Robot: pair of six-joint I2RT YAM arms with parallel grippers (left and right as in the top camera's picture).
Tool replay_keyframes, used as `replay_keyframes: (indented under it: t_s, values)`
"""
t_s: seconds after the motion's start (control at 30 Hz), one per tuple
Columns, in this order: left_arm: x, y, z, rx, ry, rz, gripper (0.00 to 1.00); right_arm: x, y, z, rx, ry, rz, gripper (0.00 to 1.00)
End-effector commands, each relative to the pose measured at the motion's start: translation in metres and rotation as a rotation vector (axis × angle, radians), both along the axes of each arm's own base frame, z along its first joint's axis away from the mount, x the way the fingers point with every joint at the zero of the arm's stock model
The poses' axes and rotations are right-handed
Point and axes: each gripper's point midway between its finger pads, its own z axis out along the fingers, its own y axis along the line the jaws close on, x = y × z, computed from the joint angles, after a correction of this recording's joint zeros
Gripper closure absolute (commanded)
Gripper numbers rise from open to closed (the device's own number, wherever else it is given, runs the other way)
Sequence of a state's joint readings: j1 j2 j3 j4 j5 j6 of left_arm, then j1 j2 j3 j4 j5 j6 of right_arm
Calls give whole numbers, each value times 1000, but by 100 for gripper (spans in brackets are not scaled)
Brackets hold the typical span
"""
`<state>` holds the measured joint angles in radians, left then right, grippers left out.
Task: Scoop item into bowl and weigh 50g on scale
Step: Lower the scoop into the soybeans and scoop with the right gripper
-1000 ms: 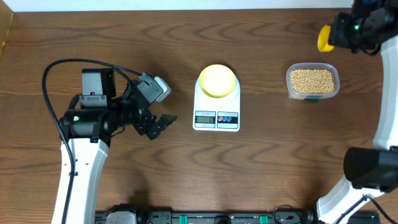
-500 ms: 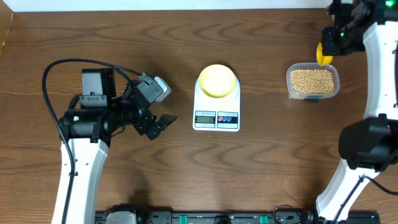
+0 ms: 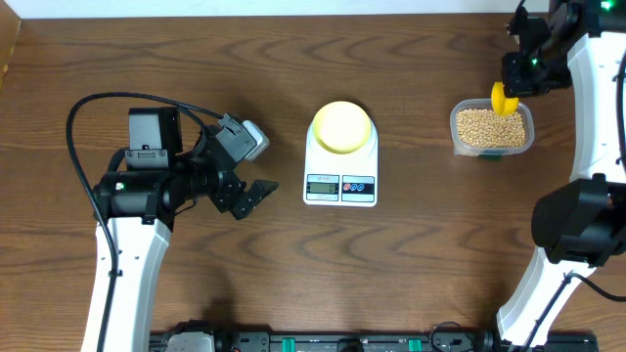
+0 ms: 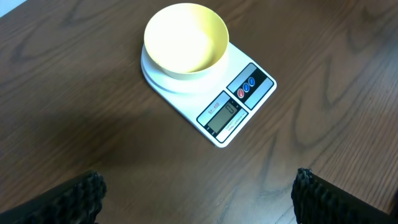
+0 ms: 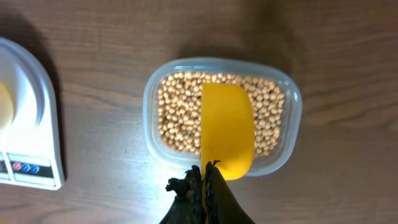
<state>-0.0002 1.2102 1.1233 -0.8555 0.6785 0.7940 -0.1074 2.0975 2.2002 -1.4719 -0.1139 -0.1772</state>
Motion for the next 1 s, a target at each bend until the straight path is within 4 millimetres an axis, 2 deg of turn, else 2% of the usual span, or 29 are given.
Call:
replay_keyframes:
  t_s: [0.0,0.27,0.53,0.97]
  values:
    - [1,0,2,-1,-15,-11,2,-2,6,6,39,6,-49,99]
    - [1,0,2,-1,-15,-11,2,-5,6,5,46,23,-86,99]
    - [1,0,2,-1,-15,-11,2,-4,-19,3,-86,17,-72,99]
    - [1,0,2,-1,-15,-11,2,-4,-27,-12,-97,55,-60,99]
